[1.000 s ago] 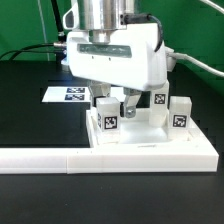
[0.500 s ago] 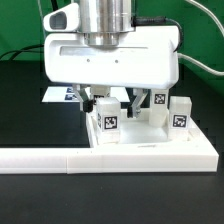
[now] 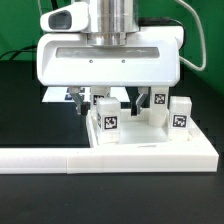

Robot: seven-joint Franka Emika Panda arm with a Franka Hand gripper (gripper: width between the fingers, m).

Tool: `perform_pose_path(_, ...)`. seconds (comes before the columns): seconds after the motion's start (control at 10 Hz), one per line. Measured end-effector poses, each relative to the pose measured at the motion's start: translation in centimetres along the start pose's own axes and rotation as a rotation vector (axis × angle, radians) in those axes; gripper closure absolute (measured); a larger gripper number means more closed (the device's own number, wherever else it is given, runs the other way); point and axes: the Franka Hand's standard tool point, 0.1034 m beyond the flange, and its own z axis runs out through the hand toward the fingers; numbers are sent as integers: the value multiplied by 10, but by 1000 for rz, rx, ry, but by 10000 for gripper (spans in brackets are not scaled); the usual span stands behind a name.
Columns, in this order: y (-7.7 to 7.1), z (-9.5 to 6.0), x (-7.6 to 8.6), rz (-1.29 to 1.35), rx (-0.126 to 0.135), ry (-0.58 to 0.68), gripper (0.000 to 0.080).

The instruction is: Assemble square table

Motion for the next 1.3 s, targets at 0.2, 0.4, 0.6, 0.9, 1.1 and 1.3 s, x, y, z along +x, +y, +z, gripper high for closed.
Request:
perform_pose_path(0.2, 1, 0, 1, -128, -1, 4, 151)
perform_pose_path(0.4, 5, 0, 1, -169, -1, 6, 169)
perform_pose_path(0.6, 5, 0, 1, -166, -2, 5, 347)
perform_pose_path(0.9, 5, 0, 1, -135, -1, 5, 511)
perform_pose_path(1.1, 4, 0, 0, -58, 1, 6, 511)
perform_pose_path(1.3, 0, 1, 0, 118, 1, 18, 511)
